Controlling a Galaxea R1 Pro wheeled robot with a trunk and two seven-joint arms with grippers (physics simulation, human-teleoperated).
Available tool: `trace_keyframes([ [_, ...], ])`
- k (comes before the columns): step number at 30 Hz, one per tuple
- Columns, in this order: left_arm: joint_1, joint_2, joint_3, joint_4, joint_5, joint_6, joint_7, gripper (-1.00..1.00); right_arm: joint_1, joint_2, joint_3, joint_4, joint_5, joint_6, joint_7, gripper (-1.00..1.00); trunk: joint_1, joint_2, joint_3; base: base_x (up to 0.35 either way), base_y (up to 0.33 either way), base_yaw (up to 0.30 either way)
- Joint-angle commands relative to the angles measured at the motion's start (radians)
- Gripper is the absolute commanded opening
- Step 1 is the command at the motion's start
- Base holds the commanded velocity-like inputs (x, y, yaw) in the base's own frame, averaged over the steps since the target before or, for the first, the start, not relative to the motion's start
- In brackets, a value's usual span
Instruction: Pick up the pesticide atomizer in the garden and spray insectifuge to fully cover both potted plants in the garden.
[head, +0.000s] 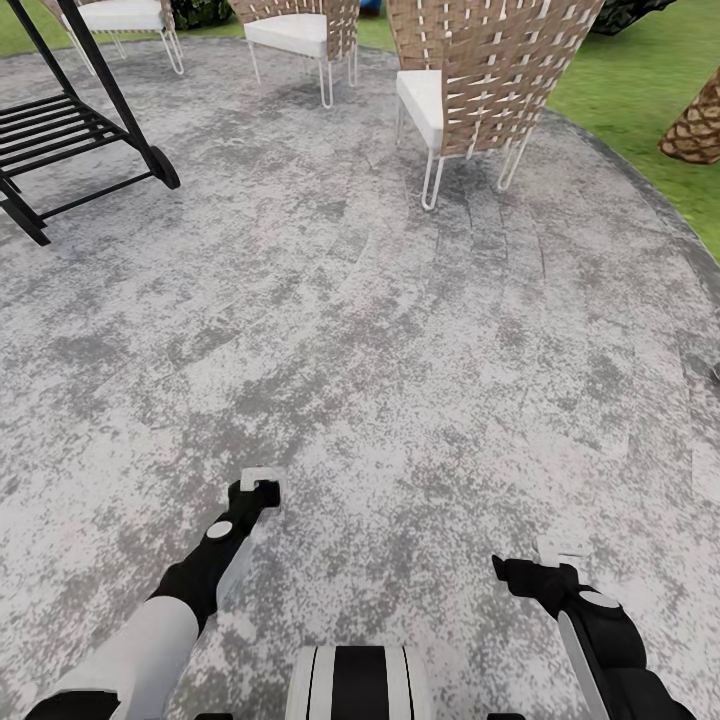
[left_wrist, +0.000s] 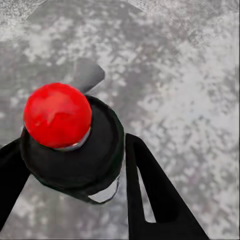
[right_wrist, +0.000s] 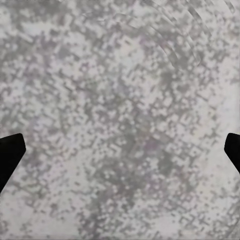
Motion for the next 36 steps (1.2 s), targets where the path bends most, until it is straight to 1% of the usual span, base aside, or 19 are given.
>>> trace_keyframes([
  [1,0.0,0.0,0.0,-0.066,0.001,-0.002,0.001,-1.0,0.0,0.0,0.0,-0.001,-0.002,0.005,0.001,1.0,0.0,0.0,-0.001,0.0,0.0,0.0],
  [3,0.001,0.0,0.001,-0.184,0.001,0.006,0.001,-1.0,0.0,0.0,-0.001,-0.001,-0.002,0.005,0.001,1.0,0.0,0.0,-0.001,0.0,0.0,0.0],
  [5,0.001,0.0,0.001,-0.237,0.0,0.012,0.001,-1.0,0.0,0.0,-0.001,-0.001,-0.002,0.005,0.001,1.0,0.0,0.0,-0.001,0.0,0.0,0.0],
  [7,0.001,-0.001,0.001,-0.26,-0.002,0.014,0.001,-1.0,0.0,-0.001,-0.001,-0.001,-0.002,0.005,0.001,1.0,0.0,0.0,-0.001,0.0,0.0,0.0],
  [25,0.001,0.0,0.001,-0.273,0.0,0.013,-0.001,-1.0,0.0,-0.001,-0.001,-0.001,-0.002,0.006,0.001,1.0,0.0,0.0,-0.001,0.0,0.0,0.0],
  [31,0.002,0.0,0.001,-0.273,0.001,0.013,-0.001,-1.0,0.0,-0.001,-0.001,-0.001,-0.002,0.006,0.001,1.0,-0.003,0.001,0.023,0.0,0.0,0.0],
  [36,0.004,0.0,0.0,-0.272,0.001,0.013,0.0,-1.0,0.0,-0.001,-0.001,-0.001,-0.002,0.006,0.001,1.0,-0.003,0.001,0.023,0.0,0.0,0.0],
])
